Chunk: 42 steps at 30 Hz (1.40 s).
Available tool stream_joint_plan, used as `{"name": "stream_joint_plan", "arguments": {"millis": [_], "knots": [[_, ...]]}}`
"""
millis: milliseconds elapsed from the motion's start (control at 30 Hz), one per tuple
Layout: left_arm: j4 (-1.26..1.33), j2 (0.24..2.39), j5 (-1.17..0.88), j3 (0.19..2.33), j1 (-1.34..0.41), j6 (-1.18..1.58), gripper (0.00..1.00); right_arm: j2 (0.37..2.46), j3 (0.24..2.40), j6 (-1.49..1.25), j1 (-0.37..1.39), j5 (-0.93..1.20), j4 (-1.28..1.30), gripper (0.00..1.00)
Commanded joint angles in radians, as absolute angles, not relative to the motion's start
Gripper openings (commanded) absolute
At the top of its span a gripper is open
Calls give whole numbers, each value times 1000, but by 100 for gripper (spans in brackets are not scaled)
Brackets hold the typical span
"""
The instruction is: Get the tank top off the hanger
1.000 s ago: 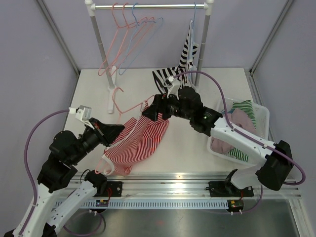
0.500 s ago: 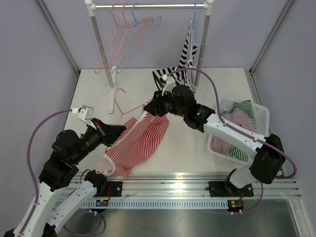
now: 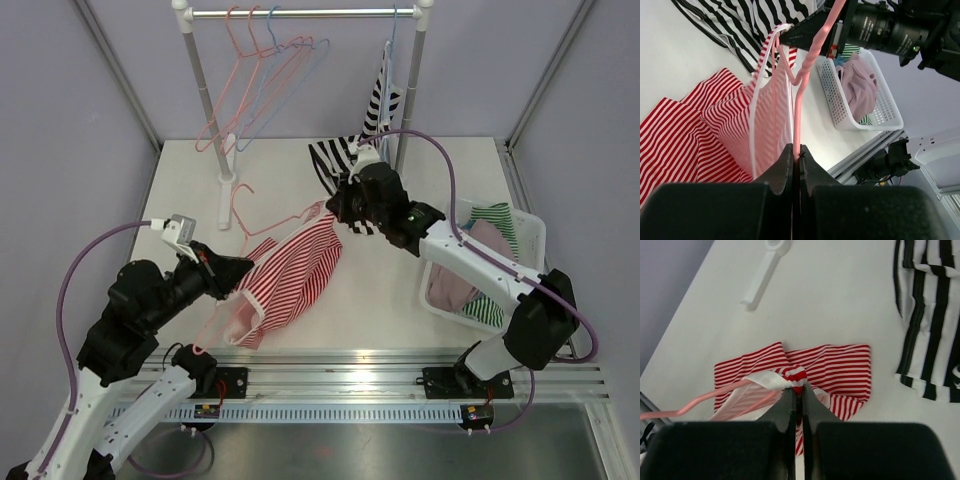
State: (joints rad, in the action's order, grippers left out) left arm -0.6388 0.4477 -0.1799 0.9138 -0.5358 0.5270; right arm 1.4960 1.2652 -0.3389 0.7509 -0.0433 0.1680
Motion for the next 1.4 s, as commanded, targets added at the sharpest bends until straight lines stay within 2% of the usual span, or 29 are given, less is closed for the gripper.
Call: {"name": "stream_joint_plan", "arguments": {"millis": [0, 167, 367, 533, 633, 767, 933, 1100, 1167, 1233, 1367], "knots": [[-589, 448, -228, 960, -538, 506, 0, 1509, 1327, -318, 661, -126, 230, 0], [-509, 474, -287, 968, -538, 526, 0, 1528, 1365, -307, 655, -8, 279, 0], [-281, 543, -374, 968, -538, 586, 0, 1413, 1353, -325, 655, 159, 282, 0], [35, 620, -404, 959, -541, 655, 0, 1281, 1350, -351, 655, 241, 291, 0], [263, 659, -350, 940, -563, 655, 0, 1206, 1332, -397, 655, 372, 261, 0], [643, 733, -287, 931, -620, 580, 0, 1115, 1324, -449, 657, 527, 215, 0], [946, 916, -281, 963, -644, 436, 0, 1060, 1327, -469, 657, 713, 195, 0], [1006, 1035, -206, 1054, -644, 325, 1, 1005, 1307, -361, 657, 612, 387, 0], [1003, 1069, -138, 1068, -643, 299, 2, 1000, 1284, -305, 657, 494, 496, 0], [997, 1083, -106, 1092, -643, 258, 0, 993, 1205, -299, 657, 363, 534, 0], [960, 1097, -68, 1140, -643, 226, 1, 951, 1013, -331, 657, 285, 519, 0]]}}
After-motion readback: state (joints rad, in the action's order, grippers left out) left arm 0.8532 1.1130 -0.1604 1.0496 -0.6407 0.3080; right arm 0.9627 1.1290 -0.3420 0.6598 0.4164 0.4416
